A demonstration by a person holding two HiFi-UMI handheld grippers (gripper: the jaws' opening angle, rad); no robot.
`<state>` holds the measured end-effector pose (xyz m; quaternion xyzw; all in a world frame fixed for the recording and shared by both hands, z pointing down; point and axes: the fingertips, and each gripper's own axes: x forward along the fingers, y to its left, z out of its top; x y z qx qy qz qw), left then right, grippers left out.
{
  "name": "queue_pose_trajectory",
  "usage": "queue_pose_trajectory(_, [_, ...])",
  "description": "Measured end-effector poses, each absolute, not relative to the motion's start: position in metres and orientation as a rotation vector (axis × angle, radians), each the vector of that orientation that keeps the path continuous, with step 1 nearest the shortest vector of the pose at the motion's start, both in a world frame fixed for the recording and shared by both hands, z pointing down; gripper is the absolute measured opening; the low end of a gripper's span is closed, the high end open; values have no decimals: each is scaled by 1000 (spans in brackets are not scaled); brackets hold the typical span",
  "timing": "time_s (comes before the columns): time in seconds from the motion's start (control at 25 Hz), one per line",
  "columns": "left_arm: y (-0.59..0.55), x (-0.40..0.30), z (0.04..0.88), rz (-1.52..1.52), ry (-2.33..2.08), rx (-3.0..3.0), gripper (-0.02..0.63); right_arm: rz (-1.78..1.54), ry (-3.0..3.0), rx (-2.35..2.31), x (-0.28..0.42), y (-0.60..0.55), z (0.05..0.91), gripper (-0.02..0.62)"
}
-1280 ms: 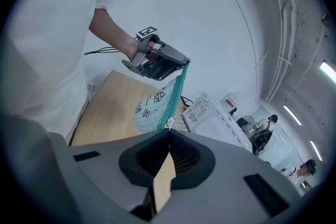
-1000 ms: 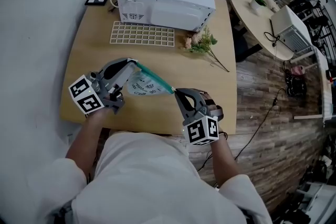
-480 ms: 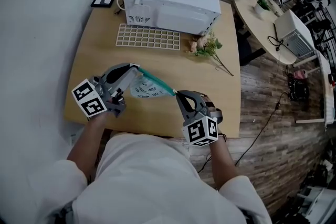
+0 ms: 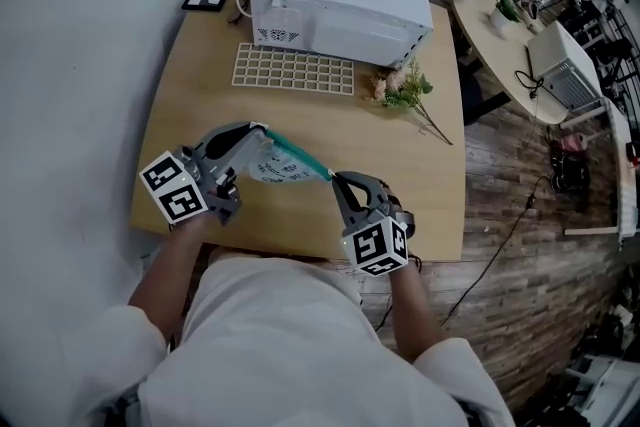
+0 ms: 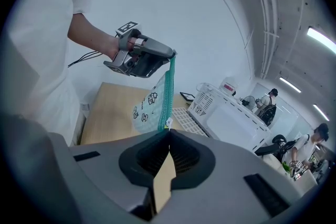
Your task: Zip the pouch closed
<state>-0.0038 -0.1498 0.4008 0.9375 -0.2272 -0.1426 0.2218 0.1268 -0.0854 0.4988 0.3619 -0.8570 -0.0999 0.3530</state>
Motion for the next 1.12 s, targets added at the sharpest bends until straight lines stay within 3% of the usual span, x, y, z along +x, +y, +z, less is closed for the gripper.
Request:
queue_pose_trajectory(0.44, [-162,-27,396,-369,-660,2585,25,-204,-2199,989,97,-89,495,5])
queue_pose_trajectory(1.12, [-186,-23,377,-350,-713,2714,26,17,-2271,1210,108,-111,466,20])
